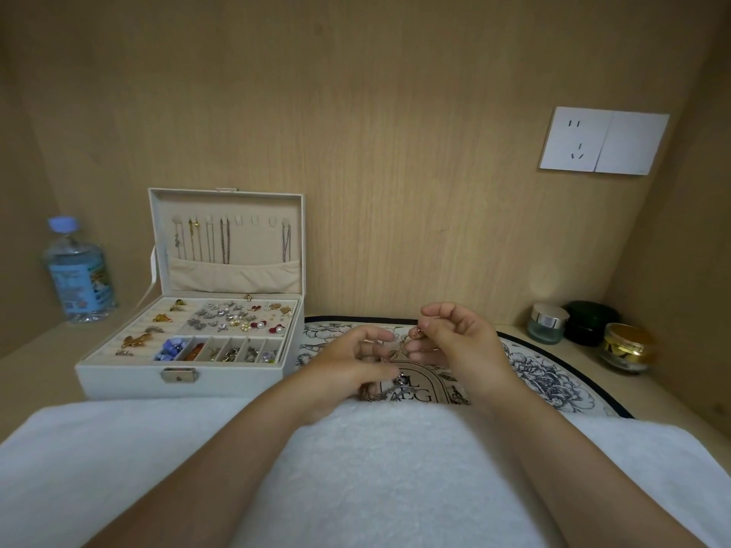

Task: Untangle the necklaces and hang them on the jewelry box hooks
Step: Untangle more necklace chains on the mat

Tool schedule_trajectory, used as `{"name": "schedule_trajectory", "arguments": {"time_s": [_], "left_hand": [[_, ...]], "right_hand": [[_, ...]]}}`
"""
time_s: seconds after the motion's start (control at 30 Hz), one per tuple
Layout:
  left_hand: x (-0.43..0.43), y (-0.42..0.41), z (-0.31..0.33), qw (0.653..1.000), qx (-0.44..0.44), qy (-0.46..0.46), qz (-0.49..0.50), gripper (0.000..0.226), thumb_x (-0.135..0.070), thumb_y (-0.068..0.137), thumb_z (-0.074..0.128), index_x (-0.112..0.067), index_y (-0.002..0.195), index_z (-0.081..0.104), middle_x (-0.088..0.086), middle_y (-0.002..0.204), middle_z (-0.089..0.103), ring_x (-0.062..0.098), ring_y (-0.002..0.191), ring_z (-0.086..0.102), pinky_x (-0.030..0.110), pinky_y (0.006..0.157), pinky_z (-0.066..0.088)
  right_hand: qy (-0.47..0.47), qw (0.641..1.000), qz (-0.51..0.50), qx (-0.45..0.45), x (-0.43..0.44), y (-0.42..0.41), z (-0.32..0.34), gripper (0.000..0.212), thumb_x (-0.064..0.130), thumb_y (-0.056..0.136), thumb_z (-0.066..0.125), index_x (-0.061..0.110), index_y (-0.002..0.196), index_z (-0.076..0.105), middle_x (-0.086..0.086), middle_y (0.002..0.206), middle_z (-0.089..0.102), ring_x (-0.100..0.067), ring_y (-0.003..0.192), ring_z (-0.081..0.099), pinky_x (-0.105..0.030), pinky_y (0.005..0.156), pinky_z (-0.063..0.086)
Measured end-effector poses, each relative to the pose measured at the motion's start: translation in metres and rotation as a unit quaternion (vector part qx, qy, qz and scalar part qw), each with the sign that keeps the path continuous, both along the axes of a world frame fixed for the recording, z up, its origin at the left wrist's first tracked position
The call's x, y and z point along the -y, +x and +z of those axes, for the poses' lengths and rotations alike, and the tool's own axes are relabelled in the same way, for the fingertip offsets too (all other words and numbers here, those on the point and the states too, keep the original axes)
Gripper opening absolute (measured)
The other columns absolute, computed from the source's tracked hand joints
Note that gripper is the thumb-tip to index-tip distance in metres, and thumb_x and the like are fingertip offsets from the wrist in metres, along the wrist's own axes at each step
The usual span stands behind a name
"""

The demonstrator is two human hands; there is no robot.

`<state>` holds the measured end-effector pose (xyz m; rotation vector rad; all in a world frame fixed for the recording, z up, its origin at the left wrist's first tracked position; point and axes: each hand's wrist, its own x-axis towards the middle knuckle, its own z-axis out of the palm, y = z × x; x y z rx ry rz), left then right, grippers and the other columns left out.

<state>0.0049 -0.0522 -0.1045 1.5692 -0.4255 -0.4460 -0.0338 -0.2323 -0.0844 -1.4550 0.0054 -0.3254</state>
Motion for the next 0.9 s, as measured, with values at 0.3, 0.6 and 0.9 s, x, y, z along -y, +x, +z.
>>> {"name": "schedule_trajectory", "arguments": {"time_s": [0.3,0.6,0.9], "left_hand": [[-0.004,0.006,-0.007,0.92,0.307,0.233,0.074,0.015,-0.03,0.096,0.061,-0.028,0.103,0.075,-0.01,0.09,0.073,0.007,0.081,0.066,0.031,0.08,0.054],[-0.018,0.018,0.005,0.727,0.515,0.427,0.158,0.039,-0.003,0.086,0.06,-0.027,0.115,0.071,-0.004,0.106,0.069,0.021,0.102,0.061,0.03,0.079,0.049],[-0.011,0.015,-0.009,0.749,0.438,0.495,0.049,0.072,-0.07,0.072,0.03,-0.042,0.135,0.051,-0.016,0.12,0.055,0.011,0.114,0.036,0.034,0.108,0.024]], "right_hand": [[0.046,0.997,-0.056,-0.037,0.004,0.007,-0.003,0.016,0.005,0.104,0.046,0.009,0.113,0.058,-0.01,0.081,0.059,-0.021,0.066,0.068,-0.042,0.076,0.062],[-0.261,0.95,-0.14,-0.1,0.018,0.012,-0.014,0.03,0.01,0.102,0.037,0.021,0.1,0.064,0.004,0.06,0.048,-0.006,0.043,0.042,-0.021,0.052,0.039],[-0.536,0.822,-0.105,-0.159,0.034,0.012,-0.029,0.02,0.027,0.099,0.05,0.032,0.098,0.07,0.007,0.098,0.072,-0.018,0.096,0.065,-0.033,0.087,0.052]]}}
